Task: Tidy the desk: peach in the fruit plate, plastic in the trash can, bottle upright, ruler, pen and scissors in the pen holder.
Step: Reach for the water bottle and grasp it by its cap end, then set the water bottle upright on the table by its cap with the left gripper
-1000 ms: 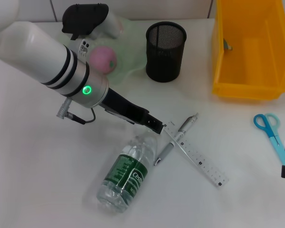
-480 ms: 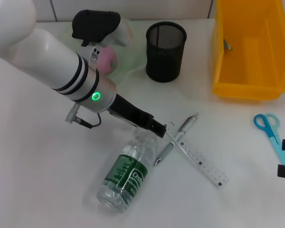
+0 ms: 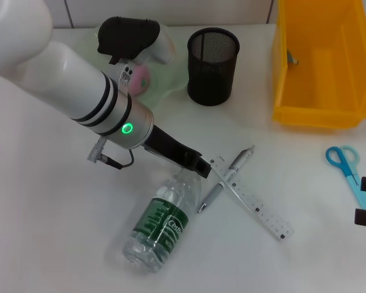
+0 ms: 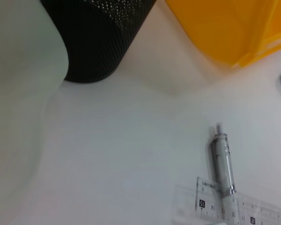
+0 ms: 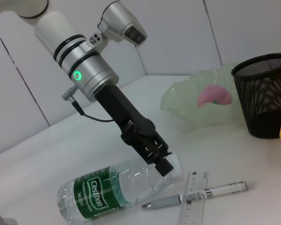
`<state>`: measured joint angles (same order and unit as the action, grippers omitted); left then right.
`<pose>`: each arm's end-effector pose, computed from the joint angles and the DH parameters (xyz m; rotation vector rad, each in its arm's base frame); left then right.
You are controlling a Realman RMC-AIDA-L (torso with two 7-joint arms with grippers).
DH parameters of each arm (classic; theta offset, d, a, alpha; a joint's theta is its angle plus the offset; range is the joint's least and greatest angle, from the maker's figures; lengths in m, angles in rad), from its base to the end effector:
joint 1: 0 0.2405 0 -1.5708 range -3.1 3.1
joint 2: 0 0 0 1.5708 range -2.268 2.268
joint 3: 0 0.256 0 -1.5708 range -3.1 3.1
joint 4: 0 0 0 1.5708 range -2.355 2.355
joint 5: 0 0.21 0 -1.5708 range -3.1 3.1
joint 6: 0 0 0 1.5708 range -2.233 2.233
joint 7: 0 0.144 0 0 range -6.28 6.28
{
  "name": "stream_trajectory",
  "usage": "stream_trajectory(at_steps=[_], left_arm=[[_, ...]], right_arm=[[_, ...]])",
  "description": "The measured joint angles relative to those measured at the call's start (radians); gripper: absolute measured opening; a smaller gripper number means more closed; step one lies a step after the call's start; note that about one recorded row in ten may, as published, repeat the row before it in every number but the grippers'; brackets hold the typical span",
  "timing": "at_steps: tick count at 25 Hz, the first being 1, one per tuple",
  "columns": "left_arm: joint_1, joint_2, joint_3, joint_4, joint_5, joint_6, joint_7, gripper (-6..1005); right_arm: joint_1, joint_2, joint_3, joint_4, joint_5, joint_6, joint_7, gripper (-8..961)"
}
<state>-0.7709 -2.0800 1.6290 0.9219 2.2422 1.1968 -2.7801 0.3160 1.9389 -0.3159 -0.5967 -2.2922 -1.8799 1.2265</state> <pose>-0.1552 0.3633 -0.0936 -2.6388 -1.2825 0.2654 0.3569 0.2257 0.0671 -2.6764 0.8118 0.6747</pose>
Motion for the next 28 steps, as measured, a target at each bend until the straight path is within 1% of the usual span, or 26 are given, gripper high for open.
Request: stream_trajectory(at_steps=[1,6,11,13,16,19,21,22,23,24,25,26,27,28], left_arm=[[0.001,0.000,0.003,0.000,-0.001,0.000,0.000,686],[0.003,0.000,0.010,0.001,-0.001,-0.001,0.001,483],[0.012,0.000,0.022,0.013,-0.001,-0.001,0.019,444],[0.018,0.000,0.024,0.019,-0.001,0.000,0.027,444],[0.045,0.001,0.024,0.060,-0.001,0.003,0.038,445],[0.106,0.003,0.021,0.164,-0.003,0.005,0.051,445],[0.167,0.006,0.010,0.252,-0.012,0.004,0.069,444],[0.167,0.006,0.010,0.252,-0.012,0.004,0.069,444],[0.214,0.007,-0.008,0.310,-0.029,0.003,0.090,444],[0.233,0.008,-0.019,0.333,-0.038,0.001,0.100,444],[0.266,0.009,-0.042,0.363,-0.065,0.002,0.129,444],[0.297,0.009,-0.068,0.386,-0.095,0.002,0.163,444],[0.342,0.009,-0.110,0.400,-0.156,0.006,0.237,444],[0.356,0.009,-0.124,0.401,-0.179,0.006,0.263,444]], right_arm=[[0.000,0.000,0.000,0.000,0.000,-0.001,0.000,817],[0.001,0.000,0.002,0.000,0.002,-0.001,0.001,817],[0.001,0.000,0.003,0.000,0.004,0.000,0.003,816],[0.002,0.000,0.003,0.000,0.004,0.000,0.004,816],[0.002,0.000,0.003,0.000,0.004,0.000,0.005,816],[0.002,0.002,0.003,0.000,0.011,-0.001,0.006,816],[0.001,0.004,0.003,0.000,0.015,0.000,0.006,816],[0.001,0.006,0.003,0.000,0.016,0.000,0.006,816],[0.002,0.007,0.003,0.000,0.018,0.000,0.006,816],[0.003,0.008,0.003,0.000,0.021,0.001,0.006,817],[0.004,0.009,0.003,0.000,0.024,0.001,0.007,817],[0.006,0.010,0.003,0.000,0.028,0.001,0.008,817],[0.007,0.011,0.003,0.000,0.031,0.001,0.010,817],[0.010,0.012,0.003,0.000,0.035,0.001,0.013,817]])
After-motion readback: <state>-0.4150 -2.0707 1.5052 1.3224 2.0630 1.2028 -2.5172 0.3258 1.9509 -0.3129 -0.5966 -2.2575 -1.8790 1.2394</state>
